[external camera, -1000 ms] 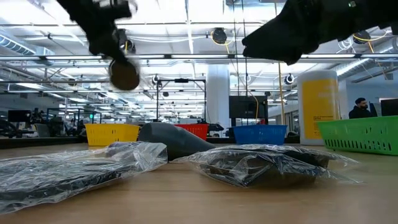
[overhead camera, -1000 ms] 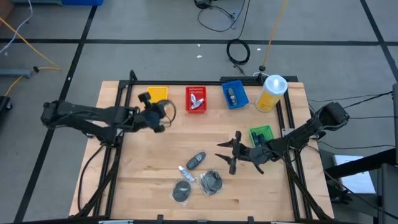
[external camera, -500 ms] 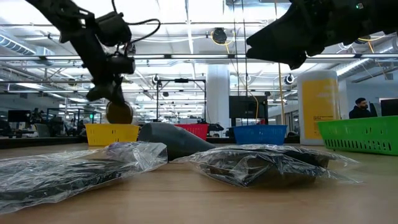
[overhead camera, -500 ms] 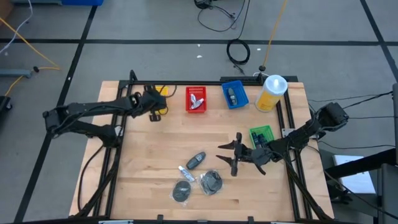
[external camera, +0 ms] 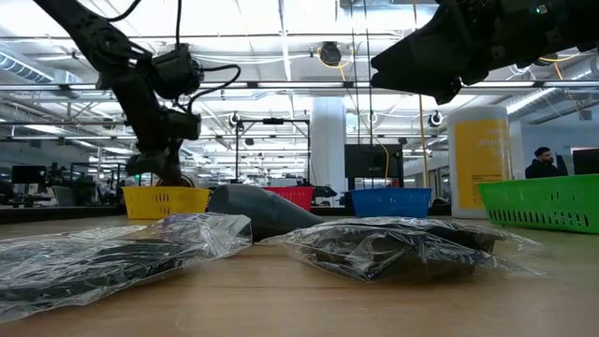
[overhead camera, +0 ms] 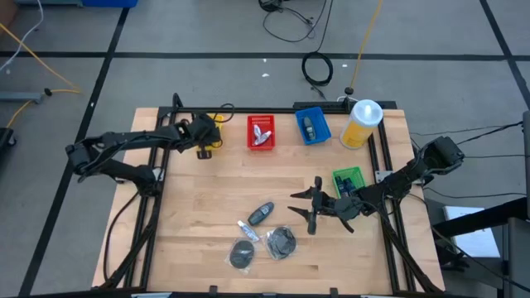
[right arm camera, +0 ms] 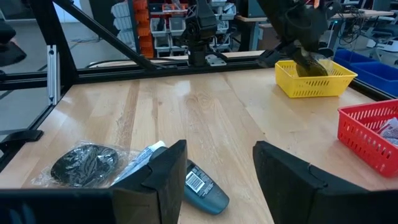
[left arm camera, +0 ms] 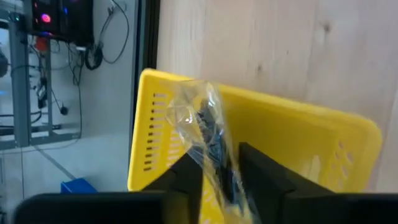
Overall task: Pick & Place Travel size toiletries
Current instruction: Put the black hairbrush into the yellow bin
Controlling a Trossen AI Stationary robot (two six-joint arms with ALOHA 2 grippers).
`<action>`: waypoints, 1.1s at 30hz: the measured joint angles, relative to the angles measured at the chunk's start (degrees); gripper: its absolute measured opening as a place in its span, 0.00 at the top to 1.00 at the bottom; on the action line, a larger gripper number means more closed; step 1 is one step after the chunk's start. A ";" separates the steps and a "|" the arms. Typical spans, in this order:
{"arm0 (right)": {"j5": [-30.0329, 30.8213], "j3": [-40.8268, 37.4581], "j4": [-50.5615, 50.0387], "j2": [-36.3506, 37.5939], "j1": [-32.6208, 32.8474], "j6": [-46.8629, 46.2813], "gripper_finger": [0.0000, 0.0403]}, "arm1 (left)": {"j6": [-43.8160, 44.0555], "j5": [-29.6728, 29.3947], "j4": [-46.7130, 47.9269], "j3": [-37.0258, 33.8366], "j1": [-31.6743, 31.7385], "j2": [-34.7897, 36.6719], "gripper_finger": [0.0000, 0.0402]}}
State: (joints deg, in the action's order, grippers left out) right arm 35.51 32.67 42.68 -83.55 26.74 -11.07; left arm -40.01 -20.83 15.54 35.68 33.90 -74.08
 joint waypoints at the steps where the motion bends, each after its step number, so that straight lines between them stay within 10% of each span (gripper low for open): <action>1: 0.00 0.00 0.01 -0.02 0.00 0.00 0.56 | -0.03 -0.01 0.00 0.00 0.15 0.00 0.69; 10: 0.00 0.00 0.00 -0.02 -0.02 -0.22 0.56 | 5.15 -3.40 11.55 6.59 0.54 3.08 0.26; 15: 0.00 0.00 -0.02 -0.02 -0.10 -0.09 0.56 | 14.35 0.18 23.65 13.32 0.85 3.32 0.18; 27: 0.04 0.00 -0.02 0.00 -0.42 -0.46 0.56 | 25.14 20.02 20.08 14.03 5.17 -2.37 0.56; 33: 0.03 0.00 -0.02 -0.02 -0.40 -0.47 0.56 | 25.63 12.76 17.76 13.92 7.23 -9.37 0.84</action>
State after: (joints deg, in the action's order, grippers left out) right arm 35.53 32.67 42.65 -83.57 26.34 -11.54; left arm -14.38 -8.07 33.30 49.60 41.13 -83.45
